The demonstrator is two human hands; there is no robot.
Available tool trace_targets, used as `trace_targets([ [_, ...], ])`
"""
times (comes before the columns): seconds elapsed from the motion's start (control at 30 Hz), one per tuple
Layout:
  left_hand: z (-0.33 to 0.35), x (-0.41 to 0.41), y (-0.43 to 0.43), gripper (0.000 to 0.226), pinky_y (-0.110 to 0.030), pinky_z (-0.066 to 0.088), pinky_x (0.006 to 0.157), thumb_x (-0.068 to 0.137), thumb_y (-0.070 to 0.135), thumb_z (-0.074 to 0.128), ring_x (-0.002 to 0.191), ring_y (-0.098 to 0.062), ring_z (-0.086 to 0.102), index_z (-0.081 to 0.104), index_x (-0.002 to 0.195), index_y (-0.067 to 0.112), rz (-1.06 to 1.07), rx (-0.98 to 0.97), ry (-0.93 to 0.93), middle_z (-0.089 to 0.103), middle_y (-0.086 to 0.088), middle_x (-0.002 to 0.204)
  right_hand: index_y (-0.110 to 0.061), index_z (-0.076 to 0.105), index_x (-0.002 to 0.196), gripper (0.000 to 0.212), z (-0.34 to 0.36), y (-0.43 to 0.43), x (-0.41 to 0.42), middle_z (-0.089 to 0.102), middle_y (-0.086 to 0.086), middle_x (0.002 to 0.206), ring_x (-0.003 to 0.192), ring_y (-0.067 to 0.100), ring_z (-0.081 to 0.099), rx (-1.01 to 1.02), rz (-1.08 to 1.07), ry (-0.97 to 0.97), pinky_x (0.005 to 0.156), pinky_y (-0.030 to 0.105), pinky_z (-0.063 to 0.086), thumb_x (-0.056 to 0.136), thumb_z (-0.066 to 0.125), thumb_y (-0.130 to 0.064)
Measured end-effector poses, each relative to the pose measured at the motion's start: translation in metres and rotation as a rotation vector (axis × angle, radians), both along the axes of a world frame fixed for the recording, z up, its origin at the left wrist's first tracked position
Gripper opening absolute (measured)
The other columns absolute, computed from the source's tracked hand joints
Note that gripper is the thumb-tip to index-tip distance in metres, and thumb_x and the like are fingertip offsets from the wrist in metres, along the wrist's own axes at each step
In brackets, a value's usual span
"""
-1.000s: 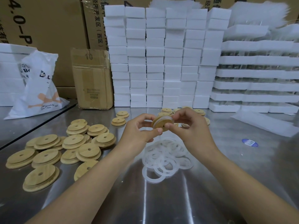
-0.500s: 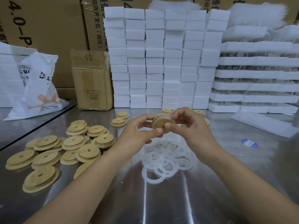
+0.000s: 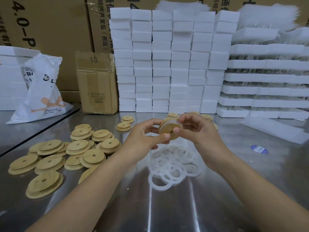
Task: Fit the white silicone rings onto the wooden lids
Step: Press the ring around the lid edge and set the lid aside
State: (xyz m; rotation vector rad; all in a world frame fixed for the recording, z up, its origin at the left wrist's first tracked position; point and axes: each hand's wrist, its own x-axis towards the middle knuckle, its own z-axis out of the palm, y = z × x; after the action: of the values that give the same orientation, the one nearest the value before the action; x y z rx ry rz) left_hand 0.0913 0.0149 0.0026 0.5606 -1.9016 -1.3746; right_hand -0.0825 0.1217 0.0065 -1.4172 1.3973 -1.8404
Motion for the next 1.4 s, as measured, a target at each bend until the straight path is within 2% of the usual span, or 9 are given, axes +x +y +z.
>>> trace_targets([
  [0.2,0.000,0.001,0.000,0.028,-0.037,0.056,0.086,0.091,0.026,0.086,0.095,-0.020,0.082,0.078,0.115,0.037,-0.032,0.046,0.007,0.081,0.003,0.109,-0.013,0.070,0.094,0.017,0.001,0.001,-0.001,0.076,0.001,0.098,0.100,0.021,0.073,0.016,-0.005,0.021,0.086,0.026,0.058,0.087,0.083,-0.004],
  [0.3,0.000,0.001,-0.001,0.028,-0.035,0.056,0.086,0.092,0.028,0.085,0.096,-0.020,0.082,0.077,0.118,0.035,-0.038,0.061,0.004,0.081,0.002,0.109,-0.015,0.071,0.097,0.018,0.003,0.001,-0.001,0.077,0.002,0.101,0.090,0.012,0.074,-0.003,-0.002,-0.022,0.076,0.017,0.055,0.087,0.083,-0.005],
  [0.4,-0.001,0.000,-0.001,0.028,-0.032,0.055,0.083,0.093,0.029,0.084,0.098,-0.019,0.081,0.076,0.120,0.033,-0.047,0.106,0.017,0.082,0.001,0.108,-0.020,0.072,0.103,0.022,0.004,0.001,-0.001,0.077,-0.002,0.102,0.087,0.008,0.074,0.024,-0.040,-0.038,0.072,0.018,0.055,0.086,0.085,-0.013],
  [0.57,-0.003,0.000,-0.003,0.026,-0.029,0.054,0.082,0.096,0.031,0.080,0.096,-0.013,0.080,0.076,0.122,0.032,-0.043,0.140,0.013,0.083,-0.001,0.105,-0.020,0.074,0.099,0.012,0.005,0.003,-0.005,0.081,0.003,0.102,0.095,0.017,0.076,0.121,-0.099,-0.046,0.082,0.034,0.052,0.094,0.078,-0.029],
  [0.73,-0.003,0.000,-0.002,0.026,-0.030,0.052,0.082,0.097,0.030,0.080,0.092,-0.012,0.079,0.077,0.122,0.033,-0.047,0.134,0.008,0.083,-0.001,0.106,-0.011,0.073,0.104,0.018,0.005,0.005,-0.005,0.079,0.009,0.107,0.088,0.014,0.074,0.182,-0.073,-0.096,0.088,0.037,0.051,0.098,0.072,-0.028],
  [0.9,-0.004,0.000,-0.003,0.026,-0.030,0.051,0.081,0.097,0.032,0.079,0.088,-0.008,0.076,0.078,0.123,0.033,-0.039,0.125,-0.002,0.083,0.001,0.104,-0.013,0.072,0.105,0.022,0.005,0.005,-0.007,0.080,0.005,0.108,0.090,0.014,0.076,0.218,-0.042,-0.098,0.089,0.039,0.051,0.097,0.073,-0.033],
  [1.0,-0.005,0.000,-0.004,0.027,-0.028,0.052,0.079,0.097,0.033,0.079,0.085,-0.006,0.075,0.078,0.124,0.033,-0.025,0.123,-0.005,0.083,-0.001,0.103,-0.018,0.070,0.113,0.023,0.003,0.005,-0.008,0.081,0.003,0.102,0.089,0.012,0.076,0.247,-0.016,-0.029,0.083,0.034,0.051,0.094,0.079,-0.029],
  [1.17,-0.009,-0.001,-0.006,0.024,-0.024,0.056,0.076,0.098,0.032,0.078,0.085,-0.007,0.076,0.078,0.123,0.029,-0.014,0.145,-0.011,0.083,0.001,0.099,-0.022,0.072,0.105,0.017,-0.005,0.000,-0.007,0.080,0.002,0.094,0.081,0.009,0.074,0.134,-0.110,0.099,0.064,0.018,0.053,0.091,0.082,-0.024],
  [1.4,-0.006,-0.004,-0.005,0.019,-0.026,0.057,0.078,0.103,0.028,0.070,0.087,-0.009,0.080,0.077,0.121,0.033,0.128,0.199,-0.020,0.081,0.009,0.108,-0.013,0.073,0.102,0.013,-0.015,-0.005,-0.034,0.078,0.007,0.085,0.066,0.006,0.071,0.174,-0.301,-0.014,0.056,0.015,0.052,0.092,0.081,-0.016],
])
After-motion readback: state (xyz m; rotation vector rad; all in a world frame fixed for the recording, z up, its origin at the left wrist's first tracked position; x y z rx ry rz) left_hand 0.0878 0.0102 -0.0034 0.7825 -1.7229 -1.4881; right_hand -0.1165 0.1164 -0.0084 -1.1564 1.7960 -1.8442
